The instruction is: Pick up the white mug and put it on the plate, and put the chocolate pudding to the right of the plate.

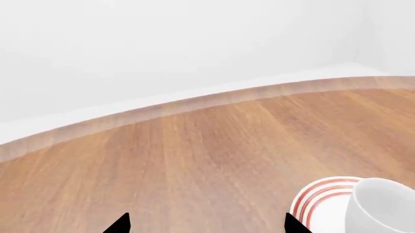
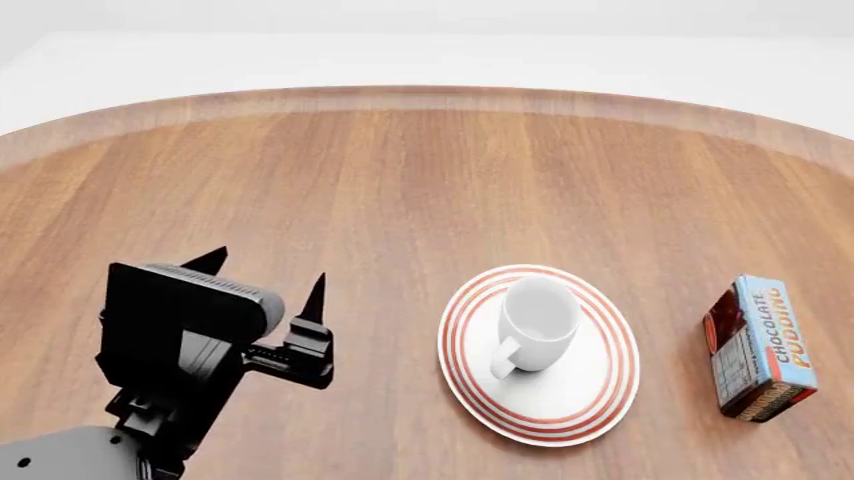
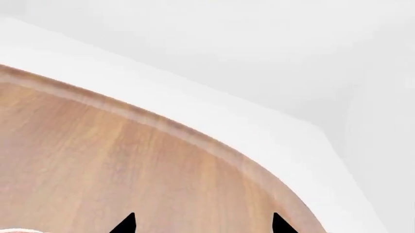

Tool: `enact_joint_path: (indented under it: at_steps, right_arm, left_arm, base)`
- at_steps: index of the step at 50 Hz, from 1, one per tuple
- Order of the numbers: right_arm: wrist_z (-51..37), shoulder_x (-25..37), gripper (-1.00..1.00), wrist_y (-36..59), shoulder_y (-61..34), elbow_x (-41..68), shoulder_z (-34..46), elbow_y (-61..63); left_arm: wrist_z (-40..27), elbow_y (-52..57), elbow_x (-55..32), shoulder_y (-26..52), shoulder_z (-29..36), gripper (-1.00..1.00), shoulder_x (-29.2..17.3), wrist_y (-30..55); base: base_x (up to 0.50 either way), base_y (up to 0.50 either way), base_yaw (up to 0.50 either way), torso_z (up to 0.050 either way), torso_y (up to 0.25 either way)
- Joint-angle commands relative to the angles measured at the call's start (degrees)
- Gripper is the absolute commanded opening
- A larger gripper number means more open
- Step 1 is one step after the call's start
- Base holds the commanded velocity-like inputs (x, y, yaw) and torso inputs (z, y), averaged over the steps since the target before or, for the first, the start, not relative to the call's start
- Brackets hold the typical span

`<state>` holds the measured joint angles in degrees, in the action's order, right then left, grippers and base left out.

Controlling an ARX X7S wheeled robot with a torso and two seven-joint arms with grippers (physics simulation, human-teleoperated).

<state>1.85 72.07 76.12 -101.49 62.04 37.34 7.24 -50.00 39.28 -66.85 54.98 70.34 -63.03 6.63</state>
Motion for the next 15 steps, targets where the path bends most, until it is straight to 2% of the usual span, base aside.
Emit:
enact_joint_path:
  at_steps: [1, 5, 12, 15]
  right_arm:
    - [2.39, 5.17, 1.00, -1.70, -3.46, 6.85, -6.54, 14.10]
    - [0.08, 7.95, 1.00, -4.60, -1.98, 11.21, -8.75, 17.01]
    - [-8.90, 17.88, 1.00, -20.07, 3.34, 24.52, -10.45, 23.01]
    - [-14.20, 17.92, 1.00, -21.49, 2.41, 28.47, -11.64, 24.85]
  left_arm:
    - [-0.76, 3.36, 0.51, 0.99, -2.32, 1.00, -0.54, 0.80]
    - [-1.40, 4.72, 0.54, 1.39, -2.61, 1.00, -1.40, 1.14]
    - [-4.36, 9.29, -0.30, 3.32, -3.87, 1.00, -4.32, 2.71]
    - [-5.37, 10.66, -0.63, 4.13, -4.40, 1.00, -5.19, 3.29]
  base:
    - [0.00, 0.00, 0.00, 0.000, 0.000]
    - [0.00, 0.00, 0.00, 0.000, 0.000]
    - [0.00, 0.00, 0.00, 0.000, 0.000]
    - [0.00, 0.00, 0.00, 0.000, 0.000]
